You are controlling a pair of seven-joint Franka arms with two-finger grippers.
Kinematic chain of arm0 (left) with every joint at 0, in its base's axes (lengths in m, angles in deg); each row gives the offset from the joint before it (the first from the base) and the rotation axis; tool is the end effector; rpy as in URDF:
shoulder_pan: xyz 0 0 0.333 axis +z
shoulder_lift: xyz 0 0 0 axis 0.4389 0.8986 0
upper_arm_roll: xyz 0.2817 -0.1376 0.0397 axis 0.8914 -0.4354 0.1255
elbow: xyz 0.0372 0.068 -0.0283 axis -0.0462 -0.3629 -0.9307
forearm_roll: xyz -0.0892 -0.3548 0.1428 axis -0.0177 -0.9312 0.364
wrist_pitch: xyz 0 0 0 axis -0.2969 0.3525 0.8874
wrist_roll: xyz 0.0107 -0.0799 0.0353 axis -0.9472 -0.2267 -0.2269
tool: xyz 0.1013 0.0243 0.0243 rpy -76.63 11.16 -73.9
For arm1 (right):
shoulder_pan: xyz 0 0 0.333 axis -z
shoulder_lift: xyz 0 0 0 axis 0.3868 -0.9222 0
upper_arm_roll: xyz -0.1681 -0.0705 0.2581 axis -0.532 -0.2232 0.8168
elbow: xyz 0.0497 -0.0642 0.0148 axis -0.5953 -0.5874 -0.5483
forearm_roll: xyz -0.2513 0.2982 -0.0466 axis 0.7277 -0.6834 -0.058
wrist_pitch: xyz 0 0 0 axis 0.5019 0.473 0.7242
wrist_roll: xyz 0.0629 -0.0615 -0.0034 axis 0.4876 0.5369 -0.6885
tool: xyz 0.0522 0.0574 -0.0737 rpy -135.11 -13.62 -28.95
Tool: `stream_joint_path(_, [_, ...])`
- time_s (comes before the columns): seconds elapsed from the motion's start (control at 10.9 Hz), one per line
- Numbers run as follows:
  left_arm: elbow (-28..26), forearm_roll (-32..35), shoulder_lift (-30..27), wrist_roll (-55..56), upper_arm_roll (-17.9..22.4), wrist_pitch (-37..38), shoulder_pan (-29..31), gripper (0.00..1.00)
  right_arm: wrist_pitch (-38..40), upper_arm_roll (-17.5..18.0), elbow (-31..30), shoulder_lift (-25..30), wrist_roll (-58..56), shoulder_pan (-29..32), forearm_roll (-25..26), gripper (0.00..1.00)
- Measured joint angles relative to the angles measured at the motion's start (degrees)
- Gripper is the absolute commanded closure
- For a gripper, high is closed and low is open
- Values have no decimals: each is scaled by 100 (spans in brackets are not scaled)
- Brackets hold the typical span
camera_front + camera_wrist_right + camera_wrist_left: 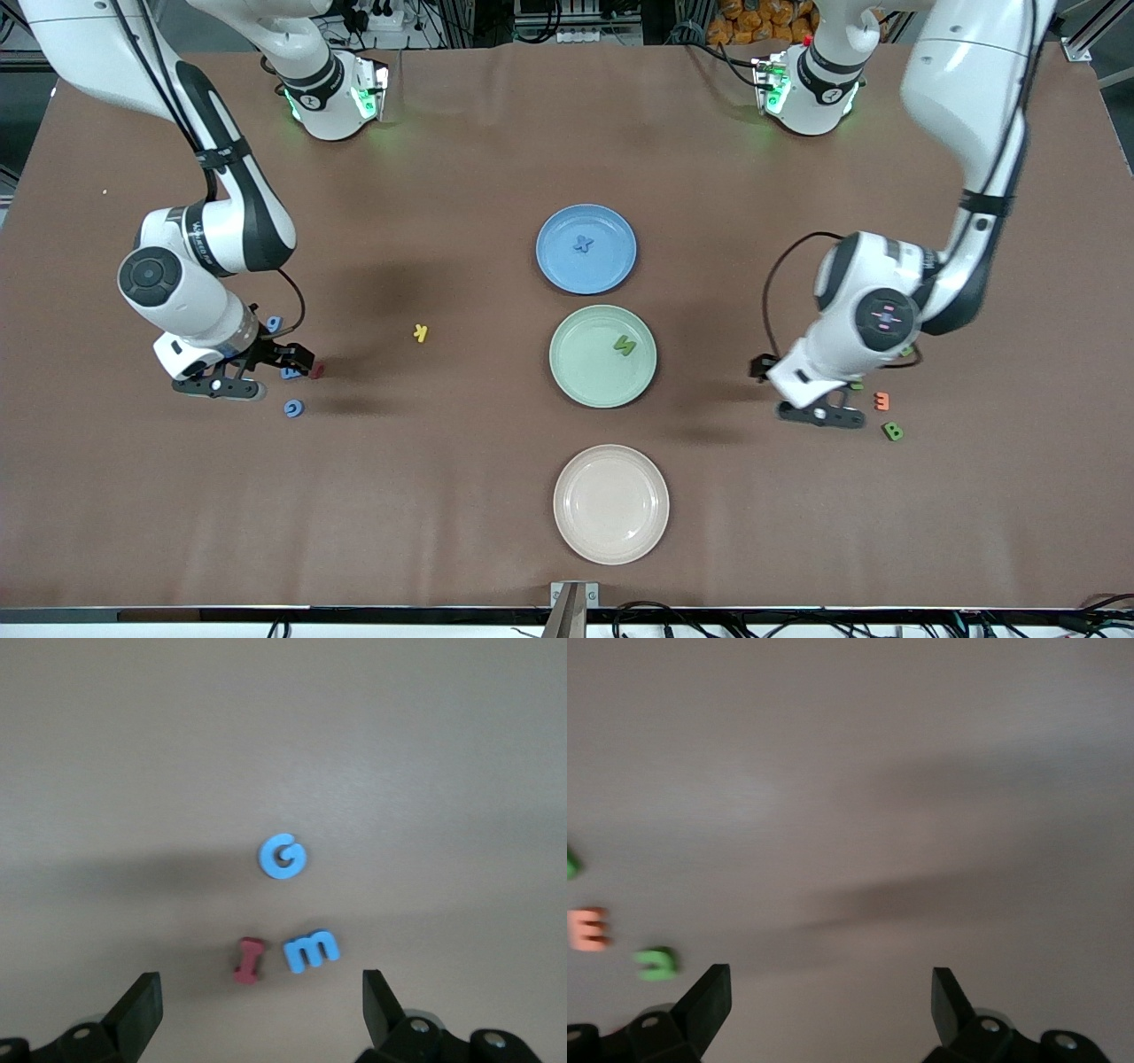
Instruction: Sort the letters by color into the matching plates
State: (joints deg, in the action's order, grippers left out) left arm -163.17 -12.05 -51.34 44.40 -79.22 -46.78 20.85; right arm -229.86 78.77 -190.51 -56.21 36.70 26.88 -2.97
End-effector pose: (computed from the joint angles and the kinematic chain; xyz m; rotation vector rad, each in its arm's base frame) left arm 0.6476 -0.1546 0.2675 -3.1054 0.2644 0.0324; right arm 0.6031 0.0277 0.2694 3.0751 -0.1248 0.1198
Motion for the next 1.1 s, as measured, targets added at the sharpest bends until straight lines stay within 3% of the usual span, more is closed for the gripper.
stream_joint_path(0.28, [-90, 0, 114, -748, -1, -247, 659, 19, -428, 2, -424, 52, -425, 339, 0, 0])
stream_joint_path(0.37, [-104, 0, 185, -798, -3, -360, 808, 22, -629, 2, -605, 77, -607, 491, 0, 0])
stream_joint_path(1.1, [-536, -3, 580, -587, -13, -1353, 1307, 23, -1298, 5, -1556, 105, -1165, 1042, 0, 0])
